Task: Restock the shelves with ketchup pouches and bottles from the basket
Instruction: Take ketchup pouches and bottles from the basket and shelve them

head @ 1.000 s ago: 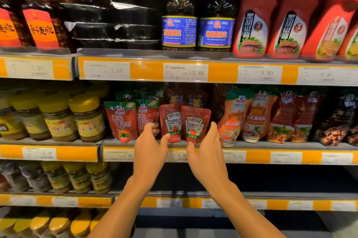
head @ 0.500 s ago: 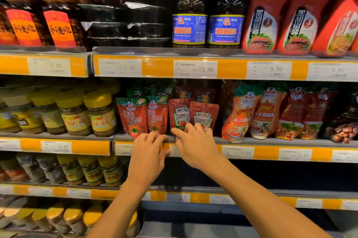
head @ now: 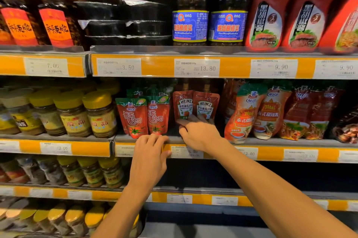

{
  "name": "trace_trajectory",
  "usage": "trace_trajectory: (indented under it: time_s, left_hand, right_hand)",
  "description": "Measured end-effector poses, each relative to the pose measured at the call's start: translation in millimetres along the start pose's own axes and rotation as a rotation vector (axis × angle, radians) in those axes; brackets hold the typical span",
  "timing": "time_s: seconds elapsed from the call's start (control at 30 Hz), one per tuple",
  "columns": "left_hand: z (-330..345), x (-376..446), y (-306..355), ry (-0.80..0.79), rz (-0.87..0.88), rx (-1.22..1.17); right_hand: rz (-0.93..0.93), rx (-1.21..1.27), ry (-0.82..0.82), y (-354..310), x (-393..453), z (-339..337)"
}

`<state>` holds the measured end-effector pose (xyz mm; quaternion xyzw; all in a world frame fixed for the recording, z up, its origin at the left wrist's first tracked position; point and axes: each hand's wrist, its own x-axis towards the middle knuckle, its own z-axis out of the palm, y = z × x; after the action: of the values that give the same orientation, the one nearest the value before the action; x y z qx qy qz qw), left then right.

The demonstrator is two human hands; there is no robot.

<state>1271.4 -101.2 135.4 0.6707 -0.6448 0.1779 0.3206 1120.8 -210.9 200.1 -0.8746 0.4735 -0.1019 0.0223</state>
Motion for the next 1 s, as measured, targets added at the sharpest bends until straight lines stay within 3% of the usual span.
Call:
trace_trajectory:
  time_s: [0.4,0.53,0.67,0.83,1.0]
  left_hand:
    - [-7.6,1.8,5.9,-0.05,-0.039,0.01]
    - [-16.2,6.9,10.8,-0.109,-0.058,0.008]
    - [-28.6,7.2,33.6,-0.07,-0.11,-0.161]
    - [-31.0,-11.1,99.6,-0.163,-0.097,-0.388]
    - [-9.2,-29.7,187.0,-0.341,0.02,-0.531]
  right_hand:
    - [-0.015,0.028,-0.023,2.1,6.4,-4.2]
    - [-0.032,0.047,0.095,-1.7,-30.1,-16.5]
    - [-0.023,0.098,0.222,8.0,-84.5,-22.0]
    - [0.118,0.26,0.298,38.8,-164.3,-25.8]
    - [0.378,0.251,0.298,102.9,-258.3,-28.3]
